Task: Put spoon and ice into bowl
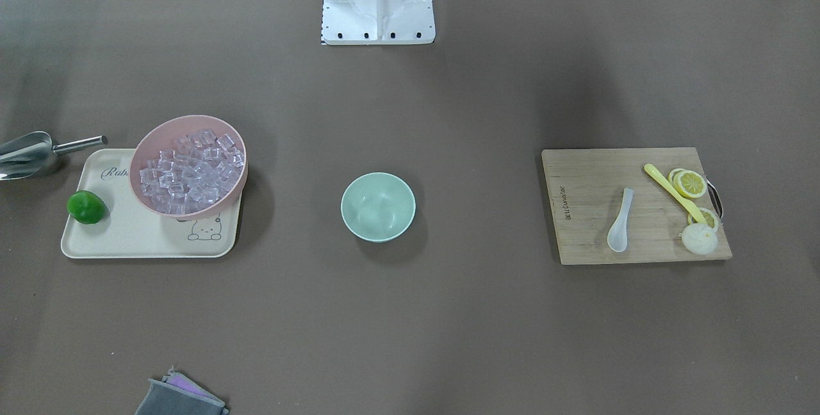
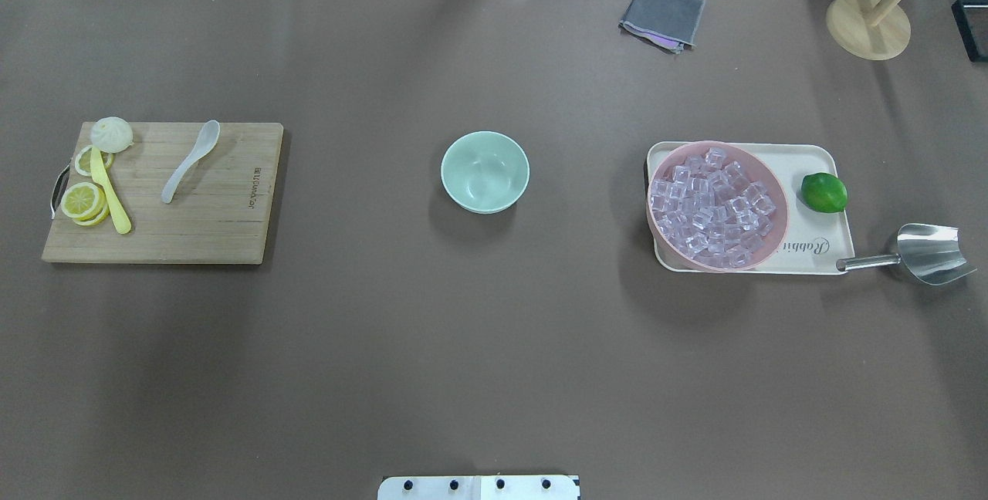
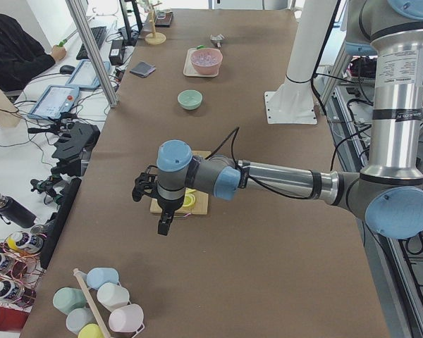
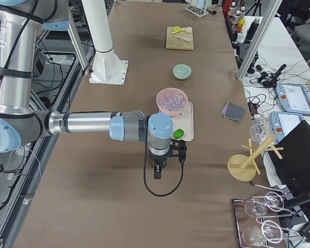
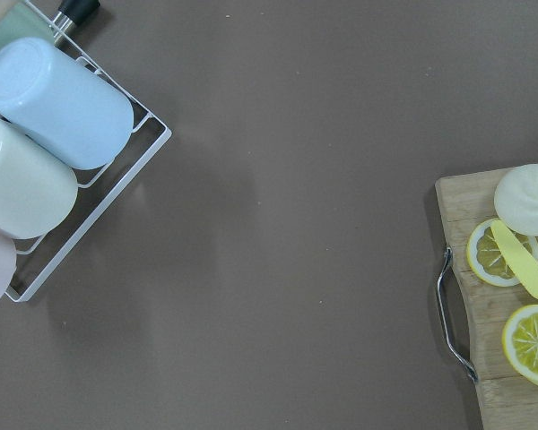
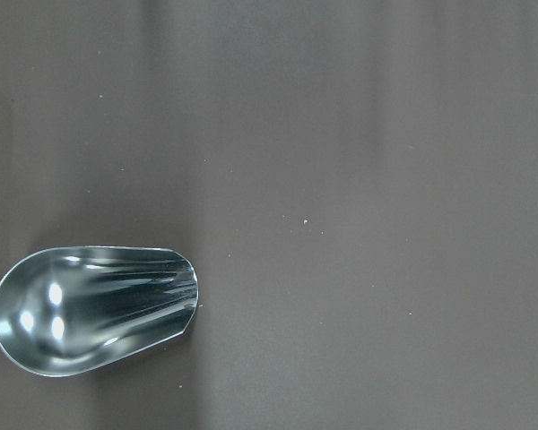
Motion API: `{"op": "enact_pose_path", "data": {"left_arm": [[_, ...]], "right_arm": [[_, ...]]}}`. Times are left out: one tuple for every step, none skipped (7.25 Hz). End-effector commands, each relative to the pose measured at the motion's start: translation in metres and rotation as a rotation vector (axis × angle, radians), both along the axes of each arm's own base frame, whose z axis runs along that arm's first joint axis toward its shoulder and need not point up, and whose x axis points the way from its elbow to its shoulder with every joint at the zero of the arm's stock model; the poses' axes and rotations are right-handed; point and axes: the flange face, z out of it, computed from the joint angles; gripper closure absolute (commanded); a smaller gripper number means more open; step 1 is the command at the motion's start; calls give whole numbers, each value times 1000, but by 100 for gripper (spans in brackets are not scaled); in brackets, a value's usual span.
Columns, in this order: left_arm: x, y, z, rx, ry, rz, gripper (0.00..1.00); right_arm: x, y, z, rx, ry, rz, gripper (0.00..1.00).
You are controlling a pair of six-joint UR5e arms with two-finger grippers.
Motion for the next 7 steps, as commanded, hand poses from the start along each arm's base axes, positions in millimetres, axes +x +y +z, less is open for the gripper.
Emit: {"op": "enact_pose_path", "data": {"left_arm": [[0, -1, 1, 2, 1, 1, 2], [0, 1, 0, 2, 8, 1, 2], [1, 1, 2, -3, 8, 3, 2], [0, 1, 2, -5, 4, 1, 2], [1, 1, 1, -2, 8, 4, 2], [1, 1, 1, 0, 8, 4, 2], [1, 2, 3, -3, 8, 4, 2]], "right_arm": [[0, 0, 0, -1, -2, 1, 0], [-1, -1, -2, 0, -13, 3, 0], [-1, -1, -2, 0, -20, 3, 0], [-2, -1, -2, 0, -23, 3, 0], [-2, -1, -3, 0, -28, 3, 0], [-2, -1, -3, 0, -28, 3, 0], [-2, -1, -3, 0, -28, 3, 0]]}}
